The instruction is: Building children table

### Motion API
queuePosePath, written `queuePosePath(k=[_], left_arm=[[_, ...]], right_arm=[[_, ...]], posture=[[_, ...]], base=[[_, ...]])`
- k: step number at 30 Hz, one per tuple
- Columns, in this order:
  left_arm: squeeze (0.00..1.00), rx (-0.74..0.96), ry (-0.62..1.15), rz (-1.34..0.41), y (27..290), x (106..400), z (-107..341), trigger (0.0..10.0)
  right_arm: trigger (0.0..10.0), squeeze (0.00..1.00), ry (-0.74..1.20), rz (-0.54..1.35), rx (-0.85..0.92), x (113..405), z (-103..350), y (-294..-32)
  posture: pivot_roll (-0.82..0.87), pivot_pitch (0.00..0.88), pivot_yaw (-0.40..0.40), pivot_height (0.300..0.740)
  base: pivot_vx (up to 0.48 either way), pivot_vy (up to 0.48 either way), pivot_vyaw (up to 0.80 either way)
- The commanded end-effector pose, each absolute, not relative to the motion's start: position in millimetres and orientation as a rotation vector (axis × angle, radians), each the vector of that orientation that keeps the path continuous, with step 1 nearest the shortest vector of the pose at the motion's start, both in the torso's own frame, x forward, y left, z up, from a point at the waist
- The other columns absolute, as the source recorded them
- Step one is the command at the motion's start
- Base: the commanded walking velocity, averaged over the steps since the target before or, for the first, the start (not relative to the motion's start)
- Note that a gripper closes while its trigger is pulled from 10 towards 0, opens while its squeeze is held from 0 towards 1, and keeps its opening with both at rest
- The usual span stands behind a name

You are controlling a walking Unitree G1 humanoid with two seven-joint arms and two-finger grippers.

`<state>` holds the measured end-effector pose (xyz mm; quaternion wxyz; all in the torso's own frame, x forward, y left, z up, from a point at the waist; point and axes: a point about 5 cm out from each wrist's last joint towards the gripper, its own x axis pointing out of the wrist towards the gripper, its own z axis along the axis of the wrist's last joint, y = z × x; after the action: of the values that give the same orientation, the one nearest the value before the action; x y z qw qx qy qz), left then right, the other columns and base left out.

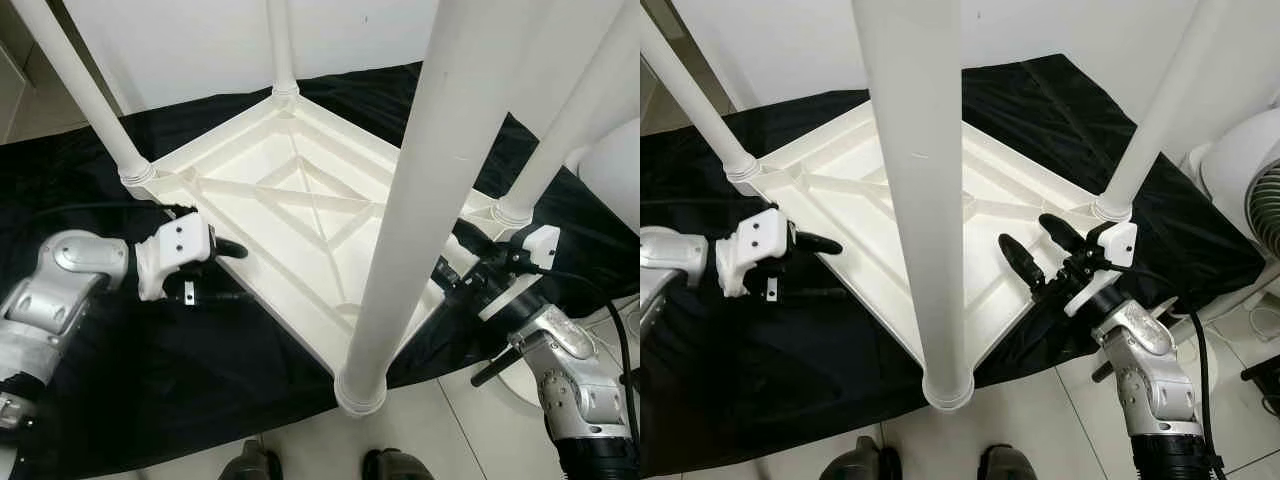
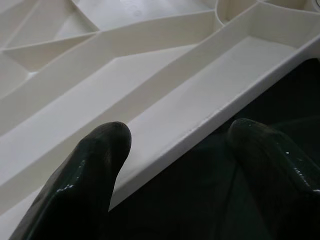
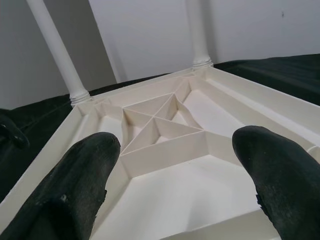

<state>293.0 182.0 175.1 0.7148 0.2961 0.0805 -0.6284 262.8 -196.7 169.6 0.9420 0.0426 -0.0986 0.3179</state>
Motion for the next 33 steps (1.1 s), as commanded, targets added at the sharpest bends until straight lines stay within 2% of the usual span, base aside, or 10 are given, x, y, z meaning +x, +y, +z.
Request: queuePosePath(k=[1,12,19,32,33], left_arm=[[0.0,0.689,0.222,-1.425,183.0,292.4,170.4,10.0],[0.0,0.795,0.249,-1.357,171.5,308.9,156.9,10.0],[0.0,0.86,0.29,-1.391,167.7,310.4,144.7,10.0],[0.0,0.856,0.314,-1.427,163.9,317.4,144.0,10.0],[0.0,0.85,0.318,-1.434,161.9,318.5,143.0,1.1]], right_arm=[[10.0,0.0,-0.193,0.679,0.077,261.1,171.2,-193.2],[10.0,0.0,-0.194,0.709,0.067,264.0,175.8,-188.6],[10.0,0.0,-0.183,0.711,0.057,262.8,174.9,-190.4],[10.0,0.0,-0.188,0.705,0.048,265.8,178.3,-190.2],[10.0,0.0,-0.188,0.705,0.048,265.6,178.4,-189.7]], posture=[[-0.1,0.096,0.07,0.74],[-0.11,0.121,0.074,0.74],[-0.11,0.12,0.077,0.74],[-0.12,0.144,0.092,0.74],[-0.12,0.147,0.095,0.74]], base=[[0.0,0.0,0.0],[0.0,0.0,0.0],[0.0,0.0,0.0],[0.0,0.0,0.0],[0.0,0.0,0.0]])
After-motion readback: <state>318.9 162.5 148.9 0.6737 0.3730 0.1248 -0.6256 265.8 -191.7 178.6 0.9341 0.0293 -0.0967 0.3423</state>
